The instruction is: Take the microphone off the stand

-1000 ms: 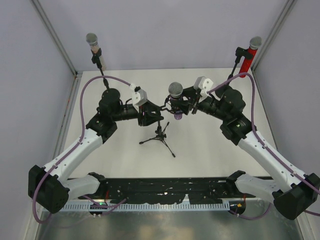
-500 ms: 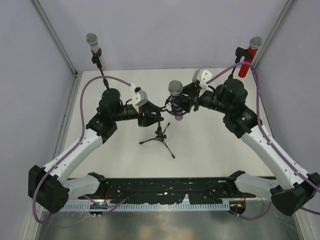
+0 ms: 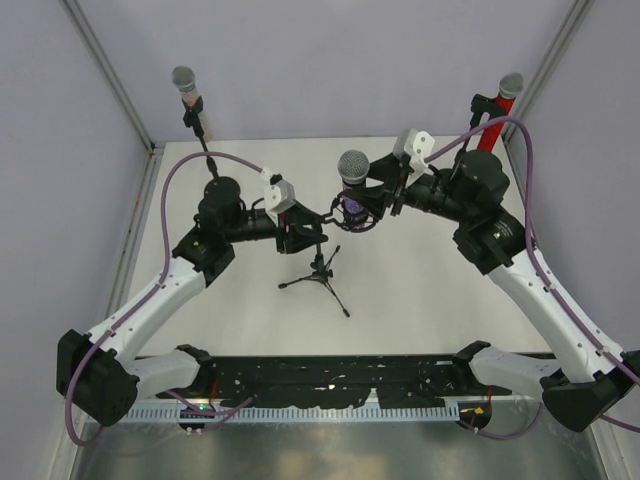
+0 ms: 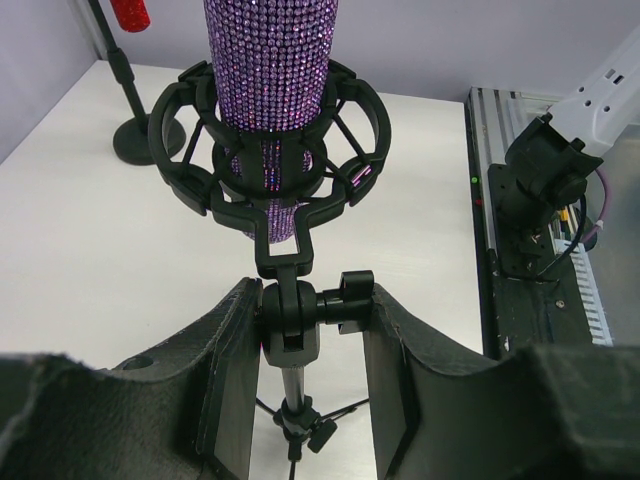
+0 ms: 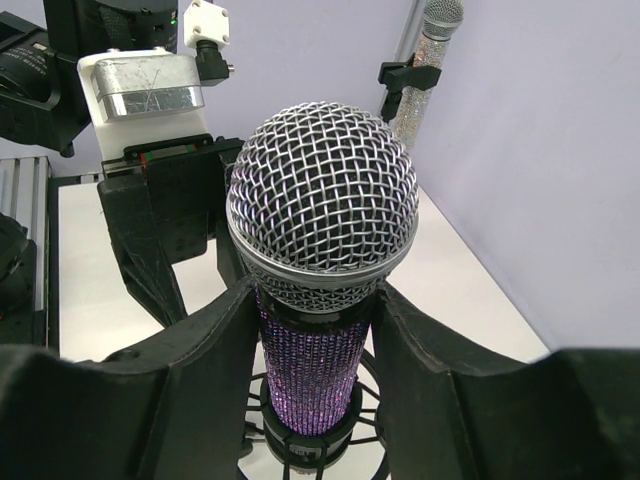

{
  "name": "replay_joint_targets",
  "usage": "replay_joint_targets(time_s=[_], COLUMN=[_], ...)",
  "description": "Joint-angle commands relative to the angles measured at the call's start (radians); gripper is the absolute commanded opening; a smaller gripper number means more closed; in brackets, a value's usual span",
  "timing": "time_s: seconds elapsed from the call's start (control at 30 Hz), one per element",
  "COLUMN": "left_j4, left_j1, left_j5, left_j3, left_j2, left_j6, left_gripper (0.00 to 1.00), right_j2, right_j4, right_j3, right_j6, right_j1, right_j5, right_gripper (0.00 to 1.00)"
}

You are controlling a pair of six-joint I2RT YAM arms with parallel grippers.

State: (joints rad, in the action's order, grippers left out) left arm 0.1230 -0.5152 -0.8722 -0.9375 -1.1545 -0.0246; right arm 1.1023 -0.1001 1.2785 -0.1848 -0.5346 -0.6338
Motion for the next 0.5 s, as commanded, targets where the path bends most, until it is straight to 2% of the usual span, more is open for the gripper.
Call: replay_joint_targets(time_s=[0.0,0.3,0.47], left_j4=[-0.079,-0.079,-0.077], left_j1=[0.011,0.011,0.011], left_j5=[0.033,0.033,0.033], left_j3=[0.026,0.029,0.031], left_j2=[-0.022,-0.019,-0.013], left_j6=[0.002,0.000,0.000], left_gripper=[0.31,0.31,0.31], right_j2=[-0.024,-0.042,-0.071], right_j4=[0.094,0.128,0.163], right_j3=[-0.008,-0.048,-0.113], right_j6=[0.010,0.005,-0.010], right_j1=[-0.005,-0.005,-0.005], right_j5=[-0.026,-0.024,-0.001], right_gripper=[0.54,0.78,0.84])
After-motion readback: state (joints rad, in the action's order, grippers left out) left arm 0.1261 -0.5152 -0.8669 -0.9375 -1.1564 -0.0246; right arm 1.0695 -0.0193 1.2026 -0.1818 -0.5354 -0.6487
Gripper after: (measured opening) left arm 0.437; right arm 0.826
